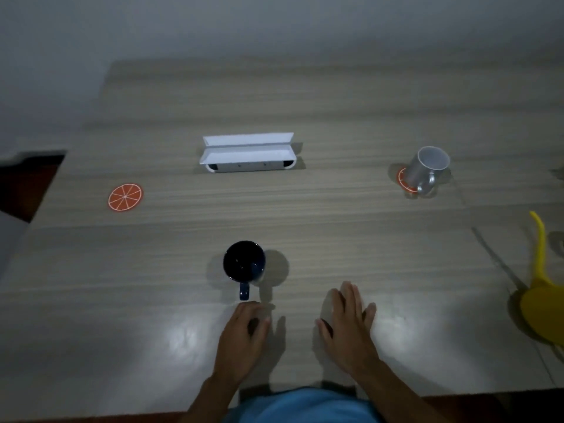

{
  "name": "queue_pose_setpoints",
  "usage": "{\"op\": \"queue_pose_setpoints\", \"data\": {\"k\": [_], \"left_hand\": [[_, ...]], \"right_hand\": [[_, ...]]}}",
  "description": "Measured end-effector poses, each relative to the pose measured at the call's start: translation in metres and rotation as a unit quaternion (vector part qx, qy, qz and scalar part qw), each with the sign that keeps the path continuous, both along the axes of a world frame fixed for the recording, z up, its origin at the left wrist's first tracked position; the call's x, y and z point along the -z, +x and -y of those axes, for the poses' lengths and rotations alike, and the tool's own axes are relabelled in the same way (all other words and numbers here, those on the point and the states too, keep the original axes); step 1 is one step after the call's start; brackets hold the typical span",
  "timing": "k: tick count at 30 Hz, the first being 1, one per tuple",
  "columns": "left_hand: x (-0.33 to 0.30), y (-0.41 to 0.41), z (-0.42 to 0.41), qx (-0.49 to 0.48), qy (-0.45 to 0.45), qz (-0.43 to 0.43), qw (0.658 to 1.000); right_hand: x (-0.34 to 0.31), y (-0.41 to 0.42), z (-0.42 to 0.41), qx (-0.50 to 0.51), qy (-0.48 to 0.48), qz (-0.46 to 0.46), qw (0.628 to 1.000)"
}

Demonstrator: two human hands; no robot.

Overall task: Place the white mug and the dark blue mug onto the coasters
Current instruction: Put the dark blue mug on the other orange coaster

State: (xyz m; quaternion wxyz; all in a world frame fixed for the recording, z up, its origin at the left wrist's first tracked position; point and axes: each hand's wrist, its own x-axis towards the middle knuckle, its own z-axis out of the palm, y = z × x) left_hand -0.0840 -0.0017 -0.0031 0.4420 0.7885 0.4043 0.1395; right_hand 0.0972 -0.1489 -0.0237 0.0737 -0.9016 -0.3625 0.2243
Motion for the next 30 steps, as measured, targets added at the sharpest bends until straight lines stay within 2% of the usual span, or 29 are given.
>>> {"op": "queue_pose_setpoints", "data": {"k": [3,5,9,14,22,25,30], "left_hand": [[-0.014,-0.011,-0.010,-0.133,-0.081,0.048,0.987],[-0.018,-0.013,-0.017,-0.156,-0.107,0.070,0.979],[-0.024,-0.008,-0.025,-0.135,-0.101,0.112,0.979],[-0.027,-0.007,-0.038,-0.132,-0.136,0.140,0.972],[-0.021,-0.004,-0.048,-0.070,-0.204,0.130,0.968],[-0.021,-0.014,-0.061,-0.100,-0.229,0.160,0.955],[-0.025,-0.044,-0.095,-0.142,-0.248,0.183,0.941]], "right_hand": [[-0.006,-0.001,-0.005,0.001,-0.012,0.001,1.000],[-0.009,-0.006,-0.008,-0.006,-0.012,-0.007,1.000],[-0.010,-0.028,-0.022,-0.036,0.009,-0.013,0.999],[-0.012,-0.063,-0.039,-0.104,-0.040,-0.011,0.994],[-0.014,-0.079,-0.045,-0.085,-0.068,-0.012,0.994],[-0.014,-0.081,-0.052,-0.052,-0.047,-0.022,0.997],[-0.015,-0.088,-0.085,-0.053,-0.005,-0.003,0.999]]}}
